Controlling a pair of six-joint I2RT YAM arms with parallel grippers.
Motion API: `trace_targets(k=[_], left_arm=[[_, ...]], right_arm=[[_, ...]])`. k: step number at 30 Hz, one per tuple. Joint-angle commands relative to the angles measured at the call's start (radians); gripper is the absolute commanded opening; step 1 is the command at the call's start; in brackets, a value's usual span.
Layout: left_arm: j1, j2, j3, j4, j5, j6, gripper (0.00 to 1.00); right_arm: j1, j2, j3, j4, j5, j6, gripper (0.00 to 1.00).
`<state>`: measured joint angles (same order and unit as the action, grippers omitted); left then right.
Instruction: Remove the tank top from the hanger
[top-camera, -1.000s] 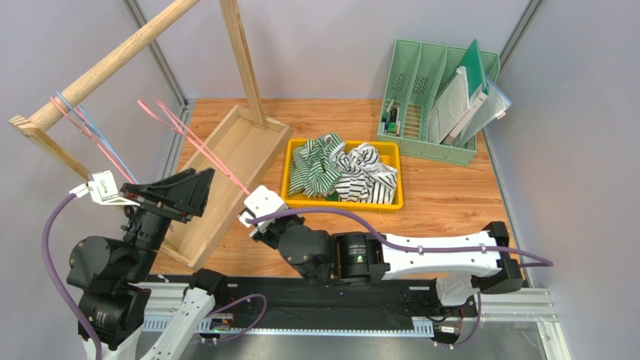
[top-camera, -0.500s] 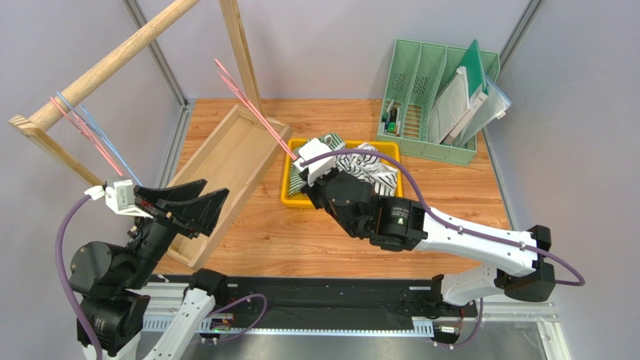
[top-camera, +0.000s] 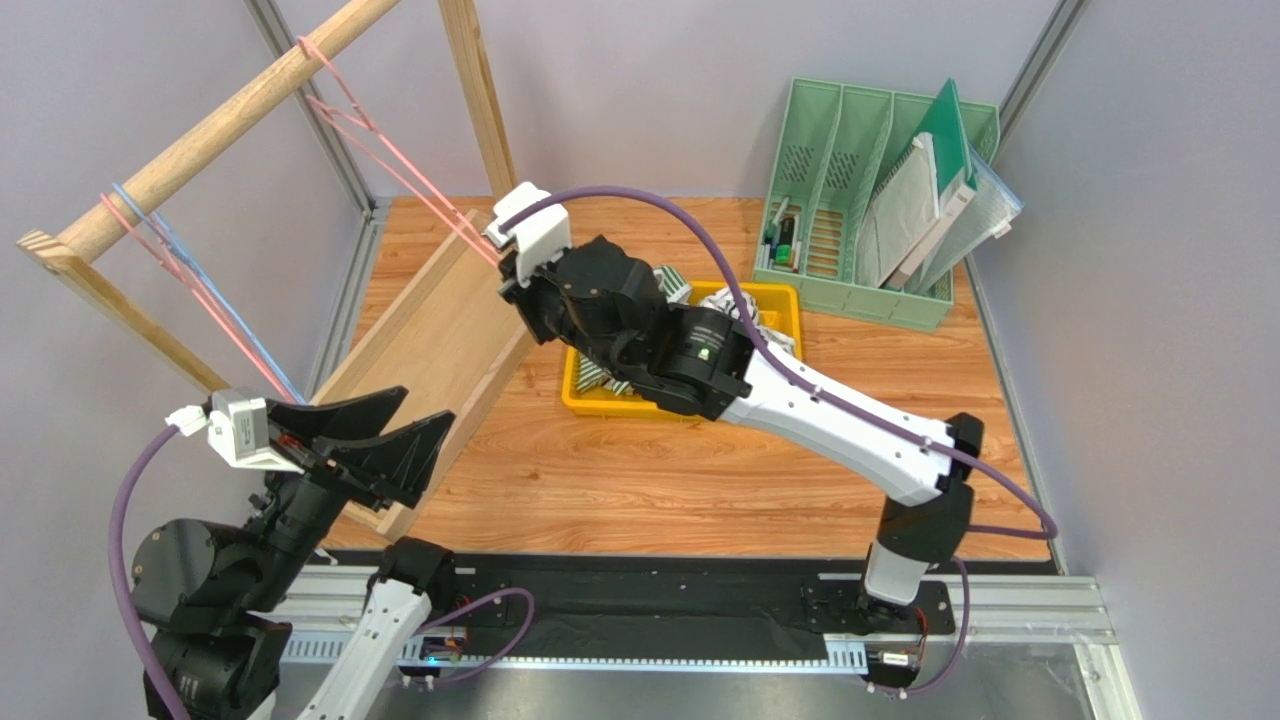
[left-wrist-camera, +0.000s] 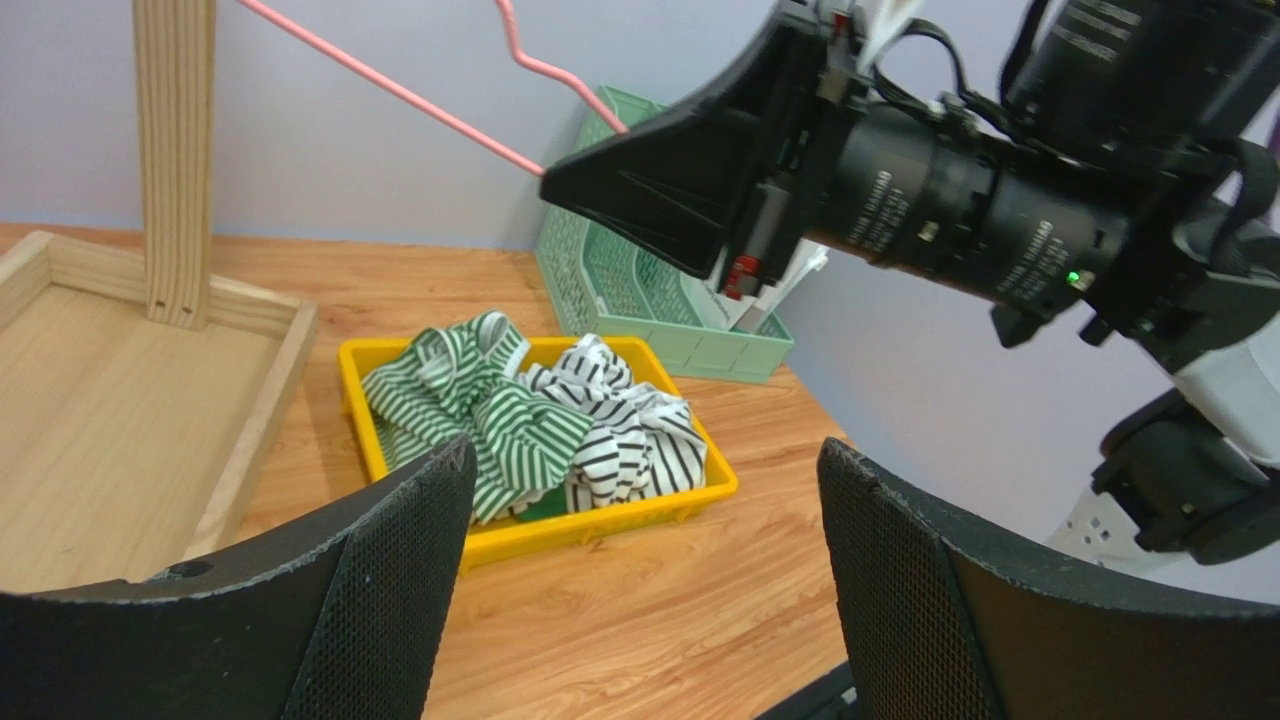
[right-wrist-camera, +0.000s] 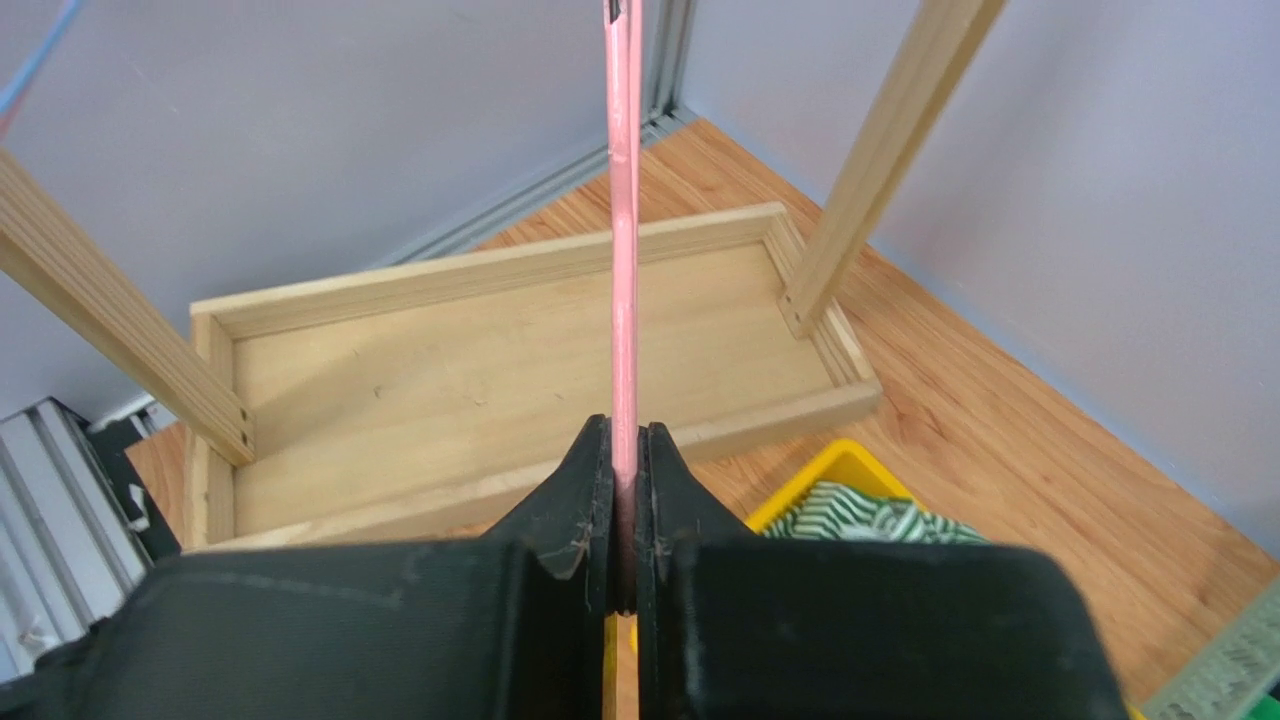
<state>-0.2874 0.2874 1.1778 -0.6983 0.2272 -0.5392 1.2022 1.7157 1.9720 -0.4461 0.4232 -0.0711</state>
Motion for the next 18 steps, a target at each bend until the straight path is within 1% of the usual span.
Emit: trace_targets(k=[1, 2, 5, 8, 12, 18], left_arm=[[-0.001, -0.053, 0.039, -0.02, -0.012, 0.028, 0.88], [-0.001, -0.059, 0.04, -0.02, -0.017, 0.03, 0.88], [-0.001, -0.083, 0.051, -0.03, -0.034, 0.042, 0.88], [-0.001, -0.09, 0.068, -0.061, -0.064, 0.056, 0.88], [-0.001, -0.1, 0.079, -0.082, -0.083, 0.061, 0.88], [-0.001, -0.108, 0.08, -0.089, -0.092, 0.058, 0.88]], right_arm=[[-0.004, 0.111, 0.186, -0.034, -0.073, 0.002, 0.0], [-0.004, 0.13, 0.249, -0.043, -0.084, 0.007, 0.0], [-0.004, 0.194, 0.335, -0.06, -0.115, 0.017, 0.0], [-0.003, 0.24, 0.387, -0.068, -0.142, 0.03, 0.0], [-0.003, 0.278, 0.421, -0.082, -0.162, 0.051, 0.0], [-0.004, 0.291, 0.4, -0.089, -0.162, 0.063, 0.0]])
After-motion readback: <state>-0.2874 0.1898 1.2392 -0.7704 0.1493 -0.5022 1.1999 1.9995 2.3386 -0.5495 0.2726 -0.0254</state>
